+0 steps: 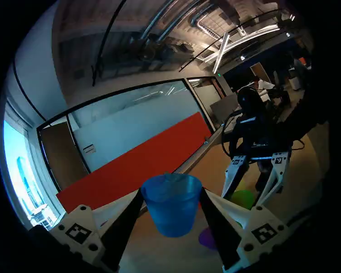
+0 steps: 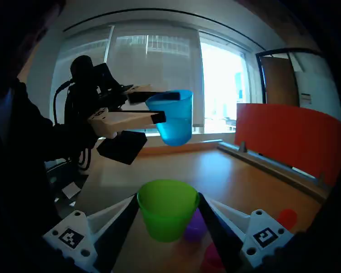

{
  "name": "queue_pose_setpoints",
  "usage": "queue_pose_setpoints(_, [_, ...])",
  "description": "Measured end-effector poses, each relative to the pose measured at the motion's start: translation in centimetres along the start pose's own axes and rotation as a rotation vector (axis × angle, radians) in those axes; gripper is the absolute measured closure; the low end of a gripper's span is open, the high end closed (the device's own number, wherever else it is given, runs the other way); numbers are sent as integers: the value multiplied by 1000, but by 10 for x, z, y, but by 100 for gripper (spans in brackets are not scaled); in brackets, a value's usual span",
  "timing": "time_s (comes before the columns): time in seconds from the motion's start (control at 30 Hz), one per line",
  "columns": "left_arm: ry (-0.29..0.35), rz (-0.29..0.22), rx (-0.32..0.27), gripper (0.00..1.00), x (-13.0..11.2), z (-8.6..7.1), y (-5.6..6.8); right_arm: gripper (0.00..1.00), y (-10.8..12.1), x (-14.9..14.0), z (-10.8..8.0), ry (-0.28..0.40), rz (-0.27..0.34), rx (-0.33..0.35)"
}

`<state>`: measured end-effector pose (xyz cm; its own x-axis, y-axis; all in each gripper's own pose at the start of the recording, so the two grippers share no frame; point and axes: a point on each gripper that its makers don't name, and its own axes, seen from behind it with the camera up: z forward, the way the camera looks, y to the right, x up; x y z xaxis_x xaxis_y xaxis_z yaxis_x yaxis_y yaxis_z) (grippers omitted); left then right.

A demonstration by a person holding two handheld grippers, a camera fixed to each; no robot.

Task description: Pour water

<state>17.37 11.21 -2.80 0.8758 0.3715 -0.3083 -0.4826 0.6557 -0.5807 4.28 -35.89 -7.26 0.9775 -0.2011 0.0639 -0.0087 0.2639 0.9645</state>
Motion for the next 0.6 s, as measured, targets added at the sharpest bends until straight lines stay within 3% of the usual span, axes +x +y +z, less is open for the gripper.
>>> queue_pose_setpoints(0.6, [5,59,-19,14,6,1,7,5,-5,-1,1,2,-3,18])
